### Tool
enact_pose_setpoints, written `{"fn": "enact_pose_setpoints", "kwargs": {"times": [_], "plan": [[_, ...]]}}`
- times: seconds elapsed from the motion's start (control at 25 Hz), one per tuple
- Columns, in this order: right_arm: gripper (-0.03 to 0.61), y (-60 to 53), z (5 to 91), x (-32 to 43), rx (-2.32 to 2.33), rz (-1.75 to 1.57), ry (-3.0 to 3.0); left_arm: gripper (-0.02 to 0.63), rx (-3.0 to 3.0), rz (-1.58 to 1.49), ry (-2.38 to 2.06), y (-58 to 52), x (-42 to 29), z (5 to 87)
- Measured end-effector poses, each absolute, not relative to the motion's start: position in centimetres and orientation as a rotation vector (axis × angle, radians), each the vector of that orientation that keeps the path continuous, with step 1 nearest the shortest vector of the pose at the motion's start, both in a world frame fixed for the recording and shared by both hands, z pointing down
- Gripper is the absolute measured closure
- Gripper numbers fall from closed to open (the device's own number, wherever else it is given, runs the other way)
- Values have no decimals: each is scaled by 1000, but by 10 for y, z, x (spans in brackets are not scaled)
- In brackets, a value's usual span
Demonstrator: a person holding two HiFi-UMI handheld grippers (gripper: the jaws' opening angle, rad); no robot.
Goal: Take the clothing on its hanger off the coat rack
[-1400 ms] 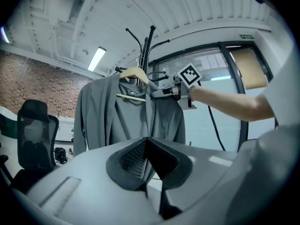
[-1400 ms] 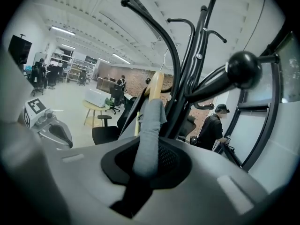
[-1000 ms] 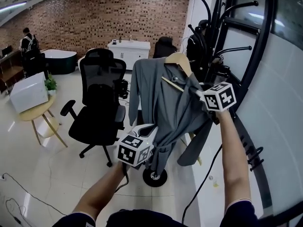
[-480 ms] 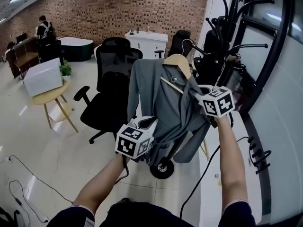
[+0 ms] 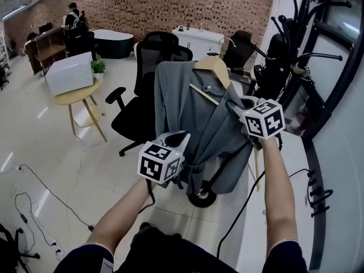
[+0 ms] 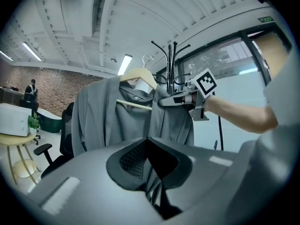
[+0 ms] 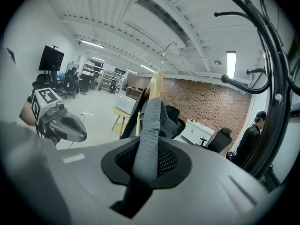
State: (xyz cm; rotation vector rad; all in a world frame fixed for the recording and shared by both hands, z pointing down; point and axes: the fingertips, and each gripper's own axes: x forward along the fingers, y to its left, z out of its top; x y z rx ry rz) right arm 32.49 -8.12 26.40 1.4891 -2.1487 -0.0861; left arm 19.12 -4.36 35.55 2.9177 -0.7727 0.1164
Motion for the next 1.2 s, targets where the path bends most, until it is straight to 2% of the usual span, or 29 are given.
{"fn": "enact_pose_setpoints", "kwargs": {"times": [0.88, 1.2], "plan": [[538, -244, 234, 207, 1591, -90, -2192, 601, 2932, 82, -893, -218, 32, 325], [538, -317, 223, 188, 1685, -81, -2159, 601, 2950, 90, -865, -283, -3, 321]]}}
